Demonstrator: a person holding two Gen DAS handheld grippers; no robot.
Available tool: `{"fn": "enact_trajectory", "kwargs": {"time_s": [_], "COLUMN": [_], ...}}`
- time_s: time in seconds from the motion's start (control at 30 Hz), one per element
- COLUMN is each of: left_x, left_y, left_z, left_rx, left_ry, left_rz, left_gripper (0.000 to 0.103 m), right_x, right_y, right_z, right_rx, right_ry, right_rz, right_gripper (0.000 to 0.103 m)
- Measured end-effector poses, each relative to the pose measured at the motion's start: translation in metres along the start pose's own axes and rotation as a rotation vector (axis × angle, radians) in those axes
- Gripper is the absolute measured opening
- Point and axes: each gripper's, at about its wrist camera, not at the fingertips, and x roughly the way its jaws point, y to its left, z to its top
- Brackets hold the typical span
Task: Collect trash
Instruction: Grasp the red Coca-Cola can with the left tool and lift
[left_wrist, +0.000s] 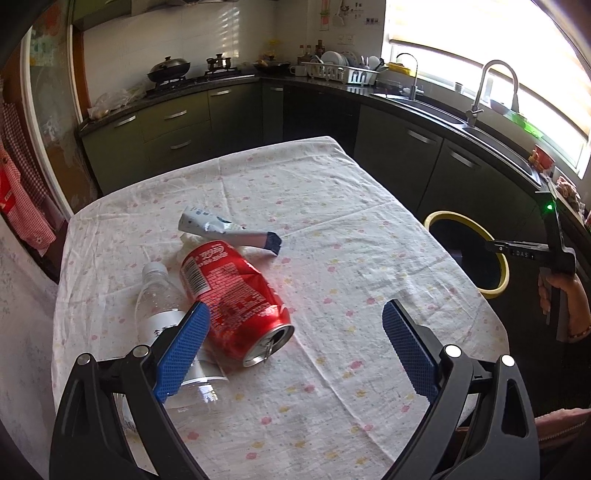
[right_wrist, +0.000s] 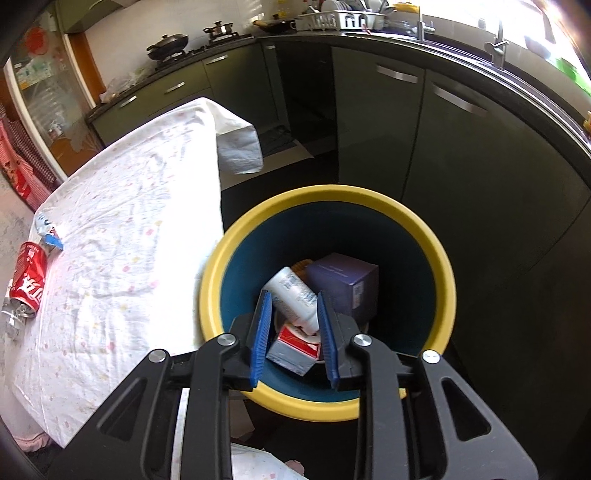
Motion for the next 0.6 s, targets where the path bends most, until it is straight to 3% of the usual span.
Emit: {"fn": "enact_trajectory", "kwargs": {"time_s": [0.2, 0.4, 0.6], "left_x": [0.005, 0.019, 0.054], "left_y": [0.009, 0.027, 0.062], "left_z": [0.008, 0.043, 0.080], "left_rx": [-0.010, -0.019, -0.175], "left_ry": [0.014, 0.052, 0.177], "left_rz": [0.023, 0.015, -0.061], "left_gripper": [0.093, 0.093, 0.093], "right_x": [0.003, 0.006, 0.009], "right_y": [0.008, 0.012, 0.015], "right_z": [0.001, 0.002, 0.003], "right_rx": [-0.020, -0.032, -0.041], "right_ry": [0.007, 0.009, 0.013], "right_rz": [0.014, 0.017, 0.026], "right_gripper": [0.028, 0.029, 0.029]}}
